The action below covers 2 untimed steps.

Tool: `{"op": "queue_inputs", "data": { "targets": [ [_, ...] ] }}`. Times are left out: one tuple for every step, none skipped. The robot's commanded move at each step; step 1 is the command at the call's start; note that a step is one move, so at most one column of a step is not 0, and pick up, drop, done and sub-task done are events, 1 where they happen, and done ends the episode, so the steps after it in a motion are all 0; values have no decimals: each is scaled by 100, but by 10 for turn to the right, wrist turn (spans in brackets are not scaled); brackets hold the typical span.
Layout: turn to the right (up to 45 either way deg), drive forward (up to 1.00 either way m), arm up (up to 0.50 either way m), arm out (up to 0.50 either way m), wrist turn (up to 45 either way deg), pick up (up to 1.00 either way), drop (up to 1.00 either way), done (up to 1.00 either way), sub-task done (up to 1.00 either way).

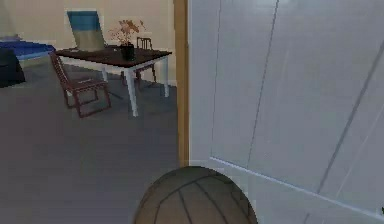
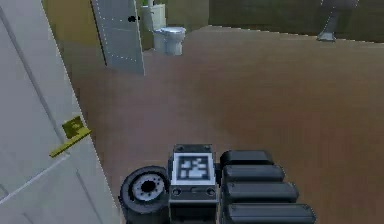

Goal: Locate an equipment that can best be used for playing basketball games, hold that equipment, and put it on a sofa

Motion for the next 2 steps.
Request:
{"op": "queue_inputs", "data": {
  "targets": [
    [210, 0, 0, 0, 0, 0, 0, 0, 0],
    [0, 5, 0, 0, 0, 0, 0, 0, 0]
  ]
}}
